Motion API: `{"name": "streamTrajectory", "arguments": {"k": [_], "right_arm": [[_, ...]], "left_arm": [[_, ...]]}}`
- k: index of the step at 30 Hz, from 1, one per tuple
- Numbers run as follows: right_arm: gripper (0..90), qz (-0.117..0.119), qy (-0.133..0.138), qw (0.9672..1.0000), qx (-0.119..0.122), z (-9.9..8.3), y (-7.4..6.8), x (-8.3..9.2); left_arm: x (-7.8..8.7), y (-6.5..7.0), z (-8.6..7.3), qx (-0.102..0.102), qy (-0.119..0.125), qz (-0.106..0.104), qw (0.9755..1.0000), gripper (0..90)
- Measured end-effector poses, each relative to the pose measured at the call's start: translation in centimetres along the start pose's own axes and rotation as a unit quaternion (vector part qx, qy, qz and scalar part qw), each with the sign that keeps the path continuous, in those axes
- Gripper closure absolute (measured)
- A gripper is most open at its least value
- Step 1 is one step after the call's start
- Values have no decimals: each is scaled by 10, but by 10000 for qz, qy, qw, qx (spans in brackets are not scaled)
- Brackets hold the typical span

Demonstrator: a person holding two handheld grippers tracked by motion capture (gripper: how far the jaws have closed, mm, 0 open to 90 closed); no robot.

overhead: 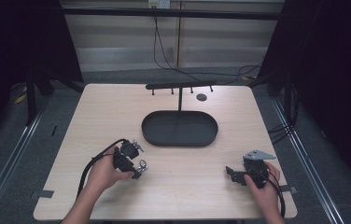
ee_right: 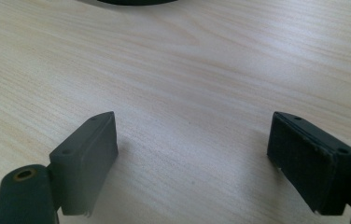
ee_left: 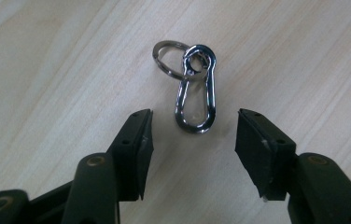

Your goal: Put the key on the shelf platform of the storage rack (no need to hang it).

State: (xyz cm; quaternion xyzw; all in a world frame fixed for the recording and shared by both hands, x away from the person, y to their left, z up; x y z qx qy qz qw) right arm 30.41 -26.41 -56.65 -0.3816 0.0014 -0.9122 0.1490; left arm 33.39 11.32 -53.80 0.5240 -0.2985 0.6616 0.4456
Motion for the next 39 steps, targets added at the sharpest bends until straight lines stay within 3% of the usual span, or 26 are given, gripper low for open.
{"name": "streamTrajectory", "arguments": {"k": [20, 24, 27, 31, 39], "right_arm": [[154, 0, 0, 10000, 1, 0, 0, 0], [154, 0, 0, 10000, 1, 0, 0, 0], [154, -1, 0, 10000, 0, 0, 0, 0], [154, -1, 0, 10000, 0, 0, 0, 0], [154, 0, -1, 10000, -1, 0, 0, 0]], "left_arm": [[-10, 0, 11, -100, -194, -7, 9998, 554], [-10, -1, 12, -109, -233, 75, 9996, 594], [-10, 0, 12, -111, -279, 112, 9995, 671], [-10, 1, 13, -156, -344, 191, 9991, 676], [-4, -2, 14, 1, -167, 181, 9997, 681]]}}
Point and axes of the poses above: each handheld gripper's, and its own axes: x roughly backward along the jaws, z roughly out of its top, y roughly to its right, the point moved 8 cm from there along -x, roughly forward along the jaws, and after that the axes turned 8 degrees about -x, right-handed, at the moved point
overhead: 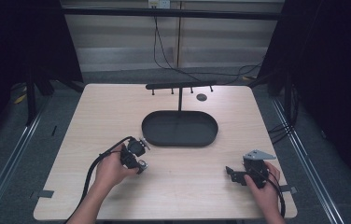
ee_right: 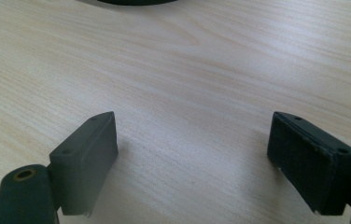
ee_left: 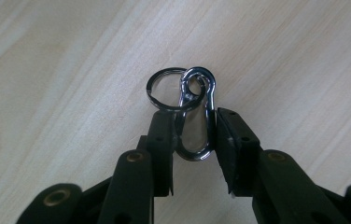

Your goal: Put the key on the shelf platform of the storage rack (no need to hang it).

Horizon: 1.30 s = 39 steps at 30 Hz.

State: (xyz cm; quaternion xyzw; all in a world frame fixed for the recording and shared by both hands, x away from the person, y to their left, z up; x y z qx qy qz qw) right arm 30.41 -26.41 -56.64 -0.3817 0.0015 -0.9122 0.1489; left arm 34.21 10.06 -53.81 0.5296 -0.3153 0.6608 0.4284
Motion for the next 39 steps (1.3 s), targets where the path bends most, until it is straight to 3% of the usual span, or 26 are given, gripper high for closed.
{"name": "streamTrajectory", "arguments": {"k": [9, 39], "right_arm": [[154, 0, 1, 10000, 1, 0, 0, 0], [154, 0, 0, 10000, 0, 0, 0, 0]], "left_arm": [[18, -3, 10, 64, 241, -27, 9997, 681], [48, -14, 40, 110, 340, 16, 9994, 680]]}}
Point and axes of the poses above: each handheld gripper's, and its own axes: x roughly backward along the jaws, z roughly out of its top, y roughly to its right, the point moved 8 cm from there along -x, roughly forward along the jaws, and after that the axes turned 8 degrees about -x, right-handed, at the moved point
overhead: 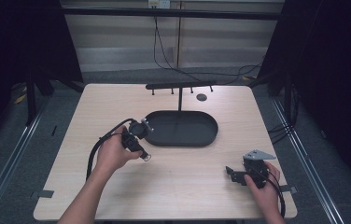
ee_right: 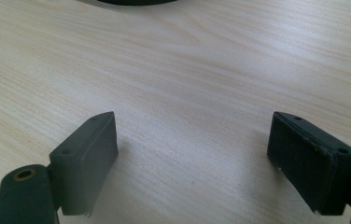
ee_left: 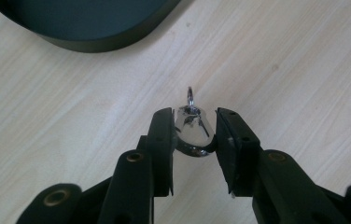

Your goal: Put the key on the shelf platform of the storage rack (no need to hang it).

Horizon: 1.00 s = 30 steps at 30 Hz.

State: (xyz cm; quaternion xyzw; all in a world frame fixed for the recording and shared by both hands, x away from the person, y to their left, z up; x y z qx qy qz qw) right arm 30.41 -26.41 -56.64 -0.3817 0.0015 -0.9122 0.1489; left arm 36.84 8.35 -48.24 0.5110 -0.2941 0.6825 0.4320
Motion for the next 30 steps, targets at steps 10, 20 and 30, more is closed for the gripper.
{"name": "streamTrajectory", "arguments": {"k": [10, 20, 30], "right_arm": [[154, 0, 0, 10000, 1, 0, 0, 0], [154, 0, 1, 10000, 0, 0, 0, 0], [154, 0, 1, 10000, 2, 0, 0, 0]], "left_arm": [[7, -5, 13, 11, 35, 15, 10000, 681], [10, -13, 25, 162, 225, -16, 9996, 680], [15, -16, 34, 138, 183, 24, 9997, 681]]}}
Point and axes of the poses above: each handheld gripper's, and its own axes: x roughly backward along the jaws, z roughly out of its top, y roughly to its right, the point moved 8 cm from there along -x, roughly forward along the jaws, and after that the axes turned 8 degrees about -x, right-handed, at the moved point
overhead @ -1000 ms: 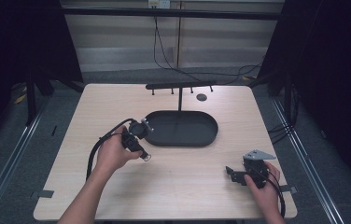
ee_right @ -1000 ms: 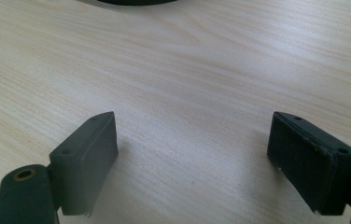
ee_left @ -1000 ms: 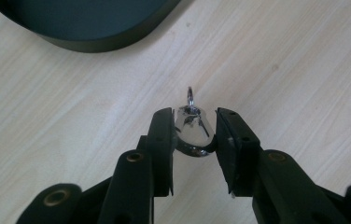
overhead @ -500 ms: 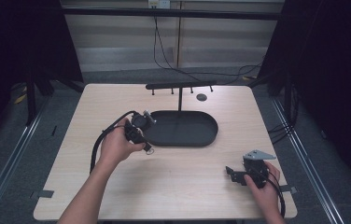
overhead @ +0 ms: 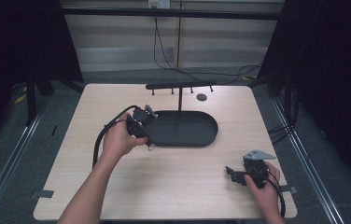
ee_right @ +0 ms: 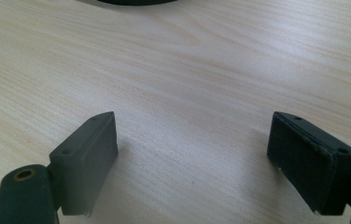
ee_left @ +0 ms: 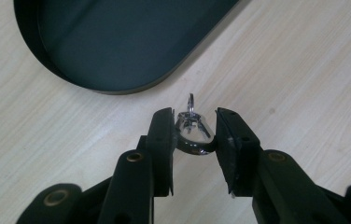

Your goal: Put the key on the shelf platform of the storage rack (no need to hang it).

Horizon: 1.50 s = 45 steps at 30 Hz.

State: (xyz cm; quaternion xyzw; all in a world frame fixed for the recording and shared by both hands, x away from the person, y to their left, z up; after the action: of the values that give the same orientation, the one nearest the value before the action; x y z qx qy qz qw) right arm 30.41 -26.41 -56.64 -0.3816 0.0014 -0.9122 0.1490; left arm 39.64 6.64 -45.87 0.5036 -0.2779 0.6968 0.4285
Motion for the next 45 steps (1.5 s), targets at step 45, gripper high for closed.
{"name": "streamTrajectory", "arguments": {"k": [45], "right_arm": [[153, 5, 3, 10000, 19, 0, 0, 0]], "left_arm": [[11, -18, 51, 116, -36, 10, 9999, 681]]}}
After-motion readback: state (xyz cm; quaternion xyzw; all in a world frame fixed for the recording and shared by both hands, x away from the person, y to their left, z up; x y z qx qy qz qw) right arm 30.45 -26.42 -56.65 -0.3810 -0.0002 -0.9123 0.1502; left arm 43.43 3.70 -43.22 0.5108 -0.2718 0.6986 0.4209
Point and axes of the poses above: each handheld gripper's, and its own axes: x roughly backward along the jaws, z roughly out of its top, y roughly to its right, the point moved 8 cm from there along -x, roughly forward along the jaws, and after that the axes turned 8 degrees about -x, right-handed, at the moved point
